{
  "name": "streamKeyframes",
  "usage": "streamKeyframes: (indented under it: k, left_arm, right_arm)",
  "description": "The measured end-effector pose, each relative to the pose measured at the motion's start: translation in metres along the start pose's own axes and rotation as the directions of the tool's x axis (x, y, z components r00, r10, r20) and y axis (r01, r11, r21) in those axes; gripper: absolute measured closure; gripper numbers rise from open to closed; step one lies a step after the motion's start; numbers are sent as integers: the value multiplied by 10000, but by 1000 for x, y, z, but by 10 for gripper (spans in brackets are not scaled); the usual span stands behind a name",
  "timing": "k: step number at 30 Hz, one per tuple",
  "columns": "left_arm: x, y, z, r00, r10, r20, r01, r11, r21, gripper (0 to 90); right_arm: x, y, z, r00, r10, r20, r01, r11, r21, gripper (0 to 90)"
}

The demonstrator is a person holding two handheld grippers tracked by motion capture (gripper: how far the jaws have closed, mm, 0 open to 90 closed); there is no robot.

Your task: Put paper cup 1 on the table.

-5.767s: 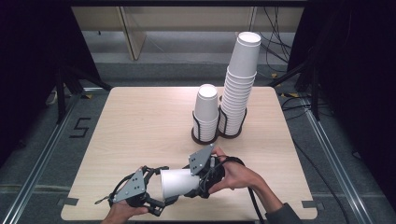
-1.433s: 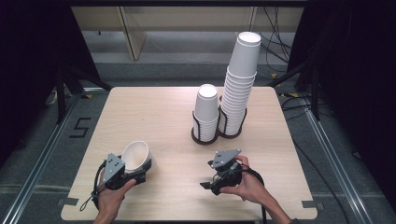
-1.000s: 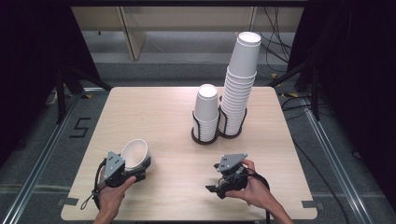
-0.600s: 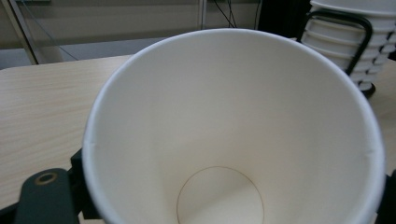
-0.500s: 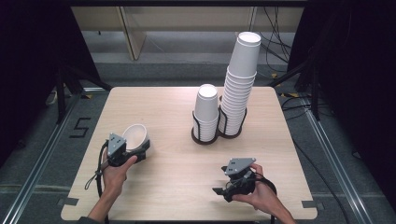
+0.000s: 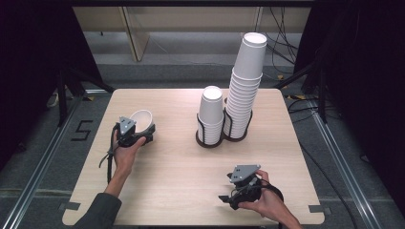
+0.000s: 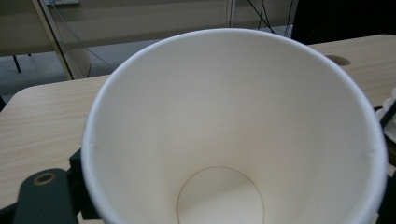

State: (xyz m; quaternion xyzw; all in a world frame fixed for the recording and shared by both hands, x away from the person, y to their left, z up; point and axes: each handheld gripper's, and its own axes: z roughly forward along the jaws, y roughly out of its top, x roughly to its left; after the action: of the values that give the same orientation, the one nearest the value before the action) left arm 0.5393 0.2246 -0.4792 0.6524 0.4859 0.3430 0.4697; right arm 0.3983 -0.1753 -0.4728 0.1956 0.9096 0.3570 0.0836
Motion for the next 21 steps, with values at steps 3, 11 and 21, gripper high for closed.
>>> streamKeyframes:
  k: [3, 11, 21]
  left_arm:
    - [4, 1, 9, 9999, -34, -150, 35, 10000, 90, 150]
    - [6, 5, 38, 9985, 94, -537, -75, 9993, 363, 143]
    - [6, 4, 48, 9996, 80, -256, -67, 9987, 510, 114]
  right_arm:
    - [0, 0, -2, 10000, 80, -42, -79, 9999, 101, 202]
    - [-1, -5, -4, 9998, 180, -45, -179, 9998, 106, 203]
    - [2, -7, -3, 9997, 200, -171, -197, 9996, 189, 202]
